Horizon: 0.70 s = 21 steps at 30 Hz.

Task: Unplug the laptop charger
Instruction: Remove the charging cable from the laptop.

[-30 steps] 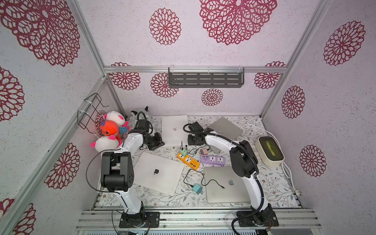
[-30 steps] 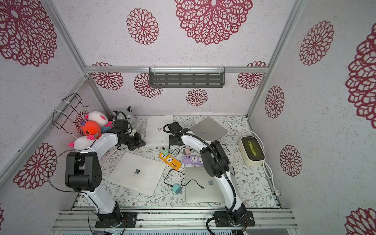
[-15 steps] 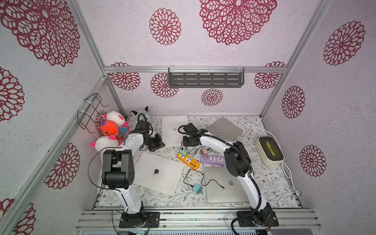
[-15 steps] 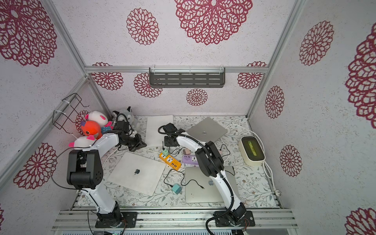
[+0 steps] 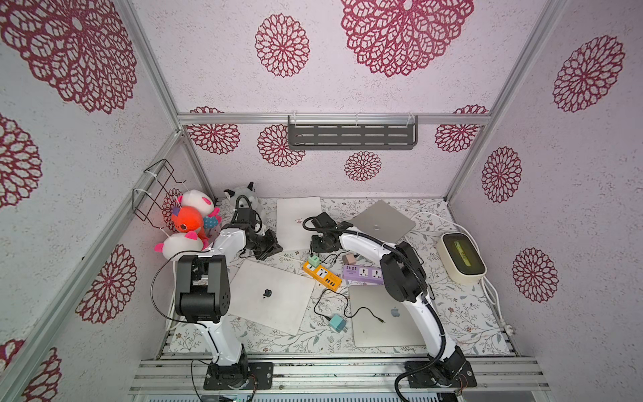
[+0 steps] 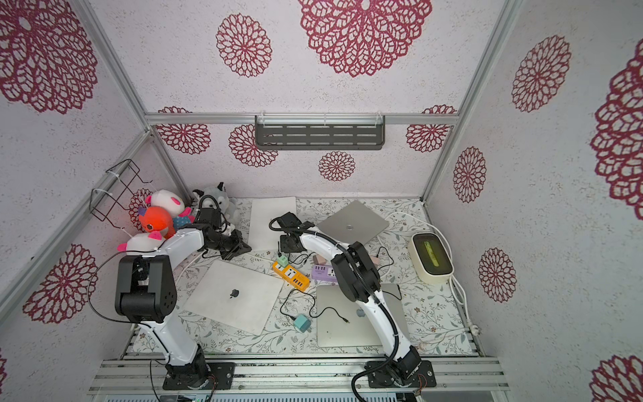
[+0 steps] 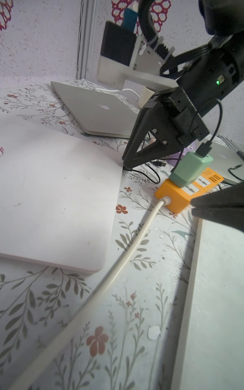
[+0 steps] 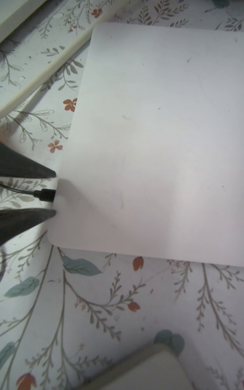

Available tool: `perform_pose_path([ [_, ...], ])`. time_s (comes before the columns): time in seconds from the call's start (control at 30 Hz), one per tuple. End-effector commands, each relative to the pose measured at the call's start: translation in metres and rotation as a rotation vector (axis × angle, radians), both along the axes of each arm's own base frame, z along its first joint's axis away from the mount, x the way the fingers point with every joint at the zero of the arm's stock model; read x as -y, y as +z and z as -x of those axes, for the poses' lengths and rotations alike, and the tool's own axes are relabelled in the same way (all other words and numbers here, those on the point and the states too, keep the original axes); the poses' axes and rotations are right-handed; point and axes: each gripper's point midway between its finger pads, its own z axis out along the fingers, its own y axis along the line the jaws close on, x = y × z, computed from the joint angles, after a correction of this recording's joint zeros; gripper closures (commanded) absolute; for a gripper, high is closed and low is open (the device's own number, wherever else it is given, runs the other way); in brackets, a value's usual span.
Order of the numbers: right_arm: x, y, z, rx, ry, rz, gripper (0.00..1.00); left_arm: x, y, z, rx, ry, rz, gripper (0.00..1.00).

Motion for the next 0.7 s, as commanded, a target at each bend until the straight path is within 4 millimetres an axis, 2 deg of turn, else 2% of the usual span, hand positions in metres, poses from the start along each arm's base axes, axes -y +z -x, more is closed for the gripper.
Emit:
perform_pose_path([
  [0.0,-0.005,-0.002,0.001,-0.009,0.018,0.004,0.74,-0.001,-0.006,-0.002,0.009,-0.009,0.006,0.98],
  [0.67,0.006,-0.01,0.002,-0.017,-0.019,0.062,0.79,0.0,-0.009,-0.002,0.005,-0.012,0.009,0.98],
])
